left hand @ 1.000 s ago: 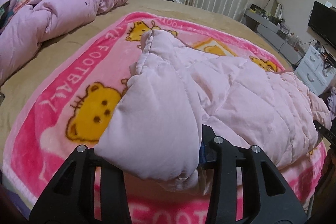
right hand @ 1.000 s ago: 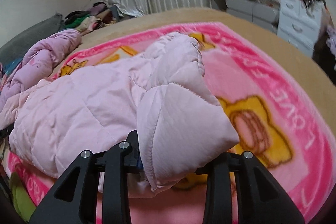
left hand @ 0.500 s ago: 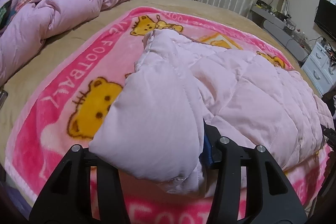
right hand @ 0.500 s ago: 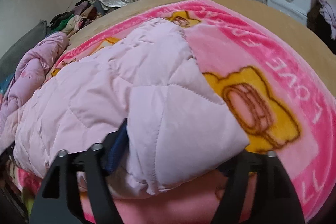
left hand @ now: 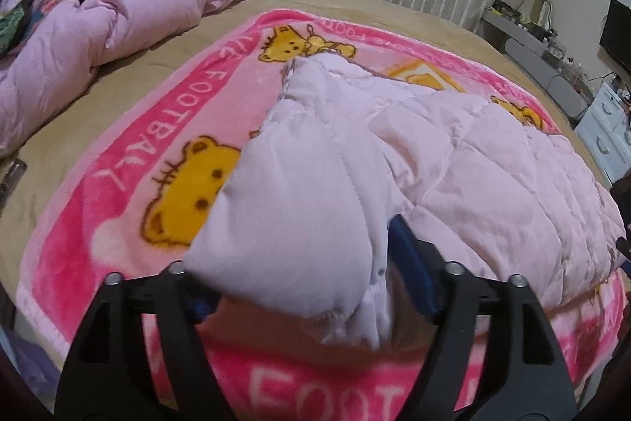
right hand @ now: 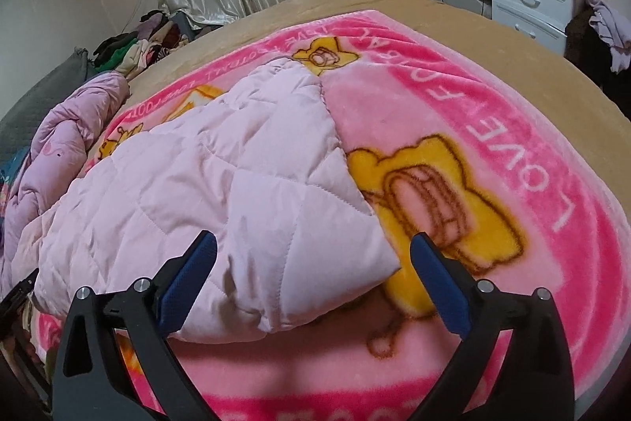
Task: Fold large clothes
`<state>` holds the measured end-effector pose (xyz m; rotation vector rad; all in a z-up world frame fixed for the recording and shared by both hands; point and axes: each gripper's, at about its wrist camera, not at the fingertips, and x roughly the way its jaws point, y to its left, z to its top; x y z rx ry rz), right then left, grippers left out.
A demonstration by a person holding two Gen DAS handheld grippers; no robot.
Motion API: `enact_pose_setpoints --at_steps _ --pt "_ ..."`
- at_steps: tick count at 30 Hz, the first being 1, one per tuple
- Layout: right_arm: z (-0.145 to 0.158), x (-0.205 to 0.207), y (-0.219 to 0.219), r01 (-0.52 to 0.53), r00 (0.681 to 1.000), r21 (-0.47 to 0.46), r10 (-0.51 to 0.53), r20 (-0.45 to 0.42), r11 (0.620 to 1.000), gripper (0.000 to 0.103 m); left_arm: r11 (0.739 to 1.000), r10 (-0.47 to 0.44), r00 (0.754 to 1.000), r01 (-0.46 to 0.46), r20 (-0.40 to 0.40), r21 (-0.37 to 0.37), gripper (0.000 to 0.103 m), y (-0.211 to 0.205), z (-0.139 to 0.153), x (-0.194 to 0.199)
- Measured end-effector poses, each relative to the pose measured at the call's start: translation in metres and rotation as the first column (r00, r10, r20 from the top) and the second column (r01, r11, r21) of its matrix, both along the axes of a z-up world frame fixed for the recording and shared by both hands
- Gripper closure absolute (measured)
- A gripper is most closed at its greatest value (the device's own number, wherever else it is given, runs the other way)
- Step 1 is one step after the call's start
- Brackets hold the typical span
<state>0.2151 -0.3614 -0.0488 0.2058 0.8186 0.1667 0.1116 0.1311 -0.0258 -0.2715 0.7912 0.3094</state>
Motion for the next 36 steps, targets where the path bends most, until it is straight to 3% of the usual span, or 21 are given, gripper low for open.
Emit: enact_pose_setpoints --at_steps 1,3,9,18,28,36 --pt "0.003 -0.002 0.0 0.001 1.0 -0.006 -0.001 0.01 1.0 0.005 1.0 0.005 1.0 -0.005 0.005 0.008 0.018 -0.001 0.004 -0.003" --pt "0.012 -0.006 0.002 0.005 0.999 -0.014 -0.005 0.039 1.0 0.004 0.999 0.016 0.999 -0.018 0.029 0.048 0.01 -0.004 0.015 -0.01" --pt "0.046 -0.028 0.015 -0.019 0.987 -0.023 0.022 0.16 1.0 0.004 0.994 -0.001 0.995 -0.009 0.101 0.105 0.009 -0.019 0.054 -0.03" --pt "0.1 -0.083 0.065 -0.134 0.932 -0.08 0.153 0.33 0.988 0.004 0.996 -0.061 0.98 0.046 0.189 0.082 0.009 -0.046 0.098 -0.06" --pt "0.118 -0.129 0.109 -0.26 0.88 -0.109 0.282 0.381 0.959 0.004 0.993 -0.098 0.969 0.08 0.228 0.084 0.009 -0.072 0.104 -0.085" --pt "0.106 -0.167 0.129 -0.271 0.851 -0.13 0.3 0.43 0.954 0.004 0.994 -0.102 0.971 0.088 0.216 0.07 0.009 -0.082 0.092 -0.103"
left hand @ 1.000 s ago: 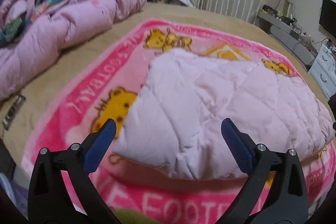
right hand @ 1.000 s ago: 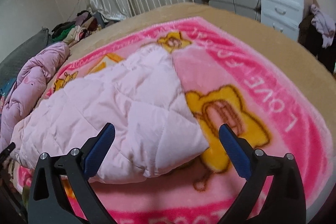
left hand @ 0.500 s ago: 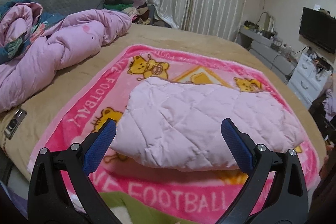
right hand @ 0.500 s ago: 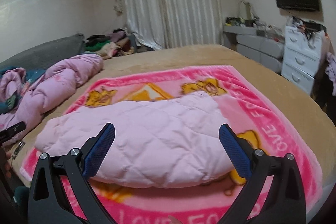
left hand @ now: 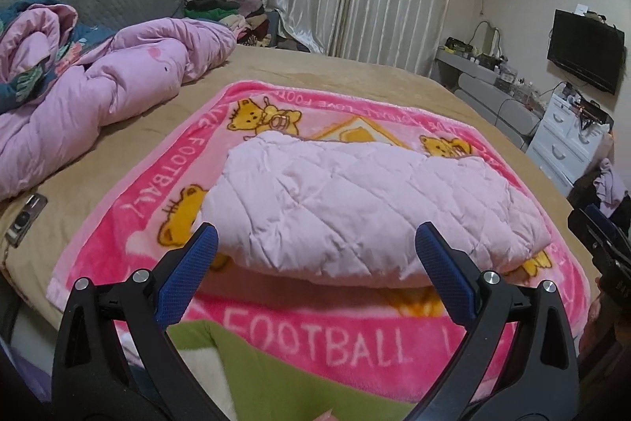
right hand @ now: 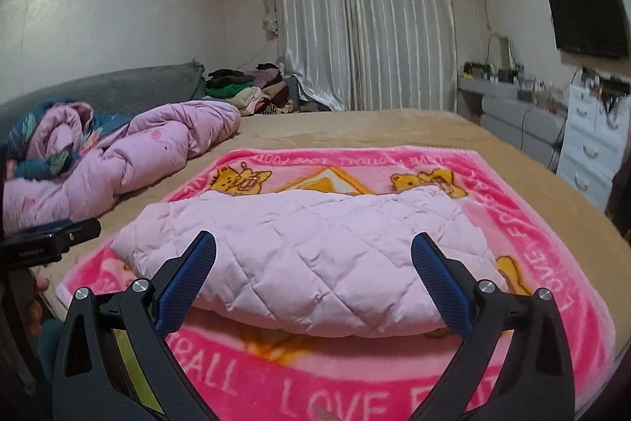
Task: Fold large clothes
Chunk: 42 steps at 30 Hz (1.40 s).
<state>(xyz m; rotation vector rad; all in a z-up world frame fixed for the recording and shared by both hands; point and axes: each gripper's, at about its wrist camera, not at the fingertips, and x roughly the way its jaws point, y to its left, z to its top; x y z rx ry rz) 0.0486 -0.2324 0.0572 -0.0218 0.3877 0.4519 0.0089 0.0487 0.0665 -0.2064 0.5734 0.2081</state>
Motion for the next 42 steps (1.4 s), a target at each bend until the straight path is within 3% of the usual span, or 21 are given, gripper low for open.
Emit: enact_pose_setpoints --at_steps 15,42 --pt "-0.039 -0.01 0.013 -0.037 0.99 -0.049 0.03 -0.14 0.998 0.004 0.999 -0.036 0.998 0.036 -0.055 -0.017 0.009 -0.021 -0.02 -0.012" --pt "-0.031 -0.015 0.016 -0.066 0.989 -0.051 0.058 -0.135 0.997 0.004 1.0 -0.007 0.998 0.007 -0.062 -0.005 0.009 -0.016 -0.018 -0.015"
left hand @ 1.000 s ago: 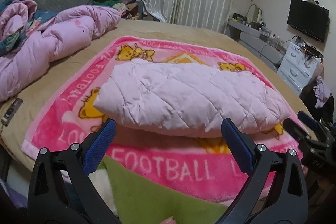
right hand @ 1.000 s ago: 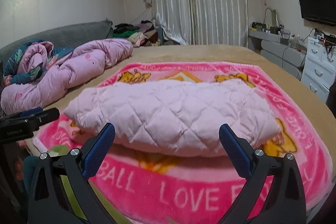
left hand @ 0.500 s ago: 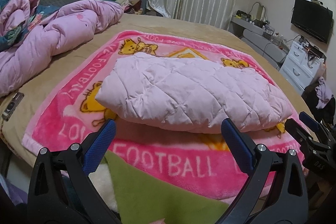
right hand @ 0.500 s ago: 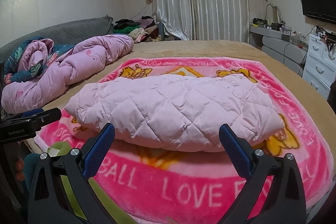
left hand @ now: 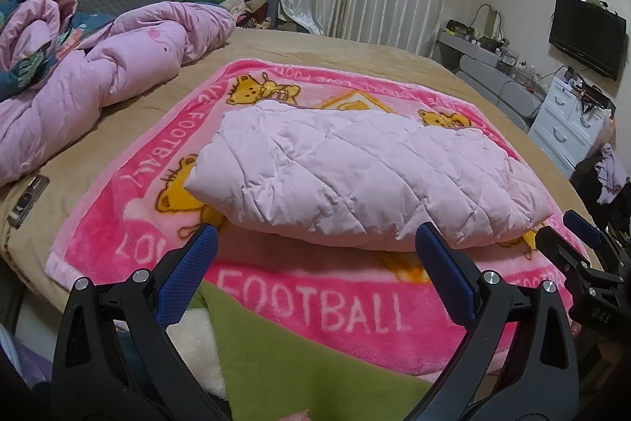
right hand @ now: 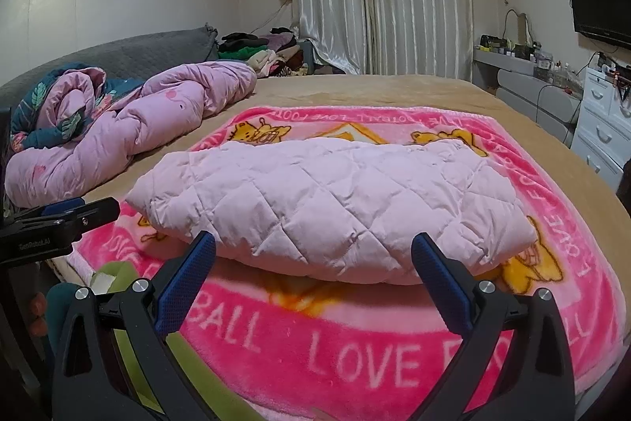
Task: Fold large clothes
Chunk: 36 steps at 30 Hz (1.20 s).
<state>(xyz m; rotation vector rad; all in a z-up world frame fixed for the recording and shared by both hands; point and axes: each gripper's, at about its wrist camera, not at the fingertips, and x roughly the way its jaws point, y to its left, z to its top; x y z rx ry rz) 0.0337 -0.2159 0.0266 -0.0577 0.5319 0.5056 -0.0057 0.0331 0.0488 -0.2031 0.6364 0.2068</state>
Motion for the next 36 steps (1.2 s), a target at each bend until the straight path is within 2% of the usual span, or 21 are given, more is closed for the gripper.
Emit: enact_pose_setpoints --at_steps 36 --pt "0.0011 -0.0033 0.0005 0.006 1.0 0.002 -0.006 0.01 1.0 0.004 1.0 0.013 1.0 -0.013 -0.002 0.01 0.009 0.0008 -0.0003 -0.0034"
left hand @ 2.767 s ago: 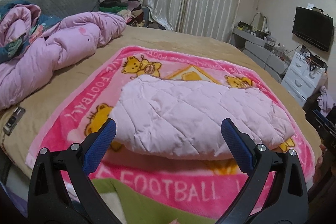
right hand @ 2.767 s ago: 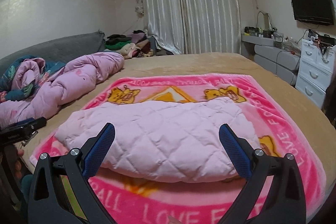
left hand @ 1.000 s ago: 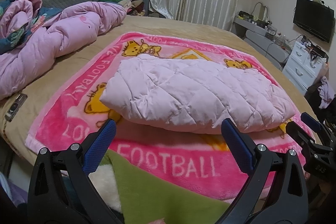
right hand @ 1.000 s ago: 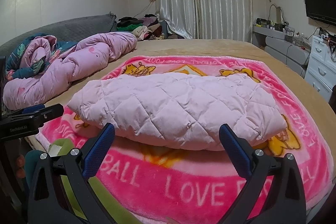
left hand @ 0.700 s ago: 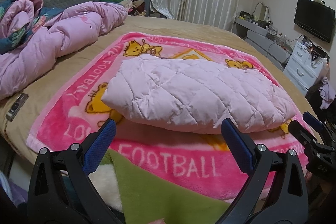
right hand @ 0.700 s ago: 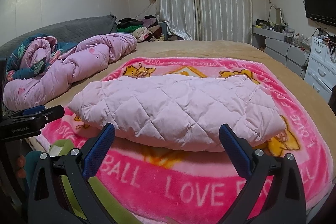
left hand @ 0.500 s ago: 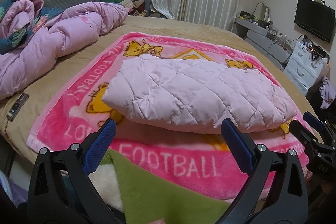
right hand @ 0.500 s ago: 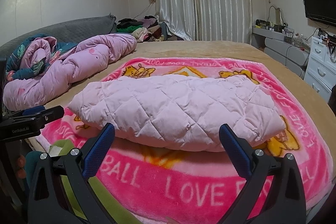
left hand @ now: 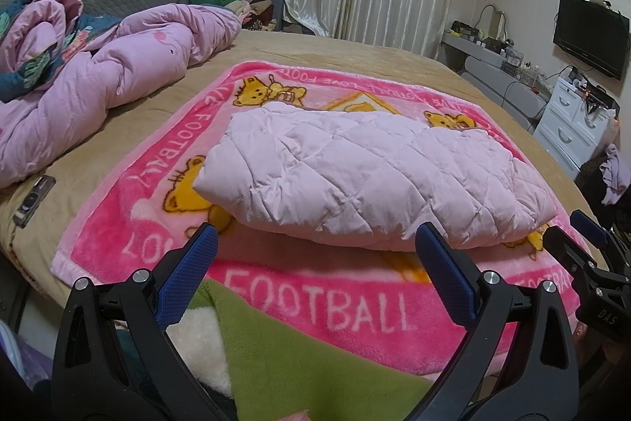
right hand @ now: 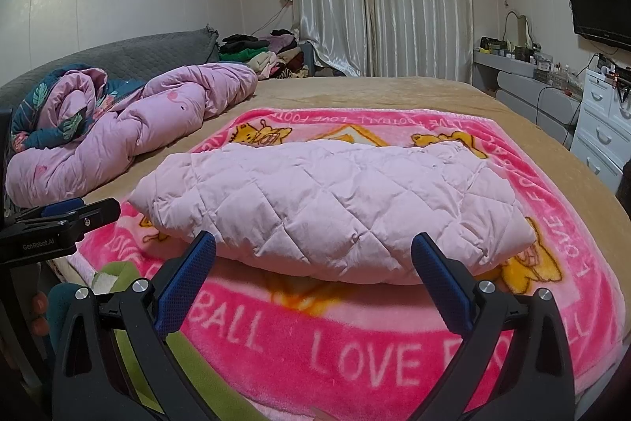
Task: Fold large clothes
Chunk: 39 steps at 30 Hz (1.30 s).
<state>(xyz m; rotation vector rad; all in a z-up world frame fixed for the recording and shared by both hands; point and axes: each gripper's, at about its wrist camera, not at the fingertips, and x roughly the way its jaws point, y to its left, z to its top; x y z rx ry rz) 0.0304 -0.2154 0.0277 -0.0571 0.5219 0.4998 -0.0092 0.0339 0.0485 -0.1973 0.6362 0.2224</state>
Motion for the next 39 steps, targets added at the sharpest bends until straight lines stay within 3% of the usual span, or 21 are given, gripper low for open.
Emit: enact_pose_setpoints --at_steps 39 --pt "-0.0069 -0.0018 -0.0039 0.018 1.0 -0.021 -0.018 -0.003 1.0 0.004 1.0 0.0 1.0 0.0 -0.014 0.003 0.009 0.0041 -0.0028 -0.0044"
